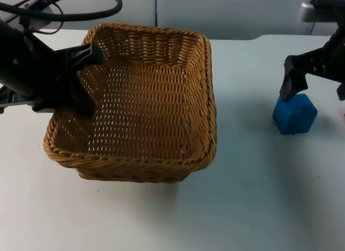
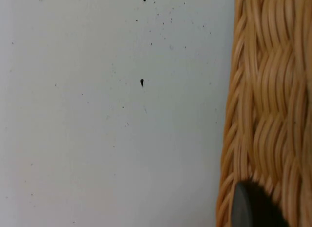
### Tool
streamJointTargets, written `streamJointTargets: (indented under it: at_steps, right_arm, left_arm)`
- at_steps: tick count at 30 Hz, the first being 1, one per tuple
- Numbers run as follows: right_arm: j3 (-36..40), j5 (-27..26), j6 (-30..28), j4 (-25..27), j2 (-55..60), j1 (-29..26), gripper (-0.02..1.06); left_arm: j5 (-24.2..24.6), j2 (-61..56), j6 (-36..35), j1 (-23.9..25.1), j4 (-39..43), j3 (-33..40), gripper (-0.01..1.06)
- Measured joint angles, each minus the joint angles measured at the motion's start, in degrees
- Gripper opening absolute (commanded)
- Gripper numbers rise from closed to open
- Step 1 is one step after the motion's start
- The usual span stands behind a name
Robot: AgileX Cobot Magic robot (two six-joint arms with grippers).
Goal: Pick up the basket with the left hand and place the blue cube into the basket with the right hand.
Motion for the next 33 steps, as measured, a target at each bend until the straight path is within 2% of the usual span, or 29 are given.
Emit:
streamJointTargets:
  at_steps: [8, 23, 25, 27, 28, 32, 33]
  right_arm:
    - [0.0, -3.1, 0.0, 3.6, 2.8, 0.0, 1.01]
    - [0.0, -6.6, 0.0, 4.0, 6.3, 0.0, 0.96]
    - [0.0, -7.2, 0.0, 4.0, 6.5, 0.0, 0.9]
    - [0.0, -7.5, 0.0, 4.0, 6.5, 0.0, 0.8]
    - [0.0, -7.7, 0.0, 4.0, 6.5, 0.0, 0.8]
    - [0.0, -8.1, 0.0, 5.1, 6.6, 0.0, 0.5]
    - [0.0, -8.3, 0.0, 5.5, 6.7, 0.0, 0.5]
  left_arm:
    - [0.0, 0.0, 0.0, 0.0, 0.0, 0.0, 0.0]
    - [-0.1, 0.0, 0.0, 0.0, -0.1, 0.0, 0.0]
    - [-0.1, 0.0, 0.0, 0.0, -0.1, 0.0, 0.0]
    - [-0.1, 0.0, 0.0, 0.0, -0.1, 0.0, 0.0]
    - [-0.1, 0.0, 0.0, 0.0, -0.1, 0.0, 0.0]
    - [-0.1, 0.0, 0.0, 0.0, -0.1, 0.0, 0.0]
    - [-0.1, 0.0, 0.0, 0.0, -0.1, 0.0, 0.0]
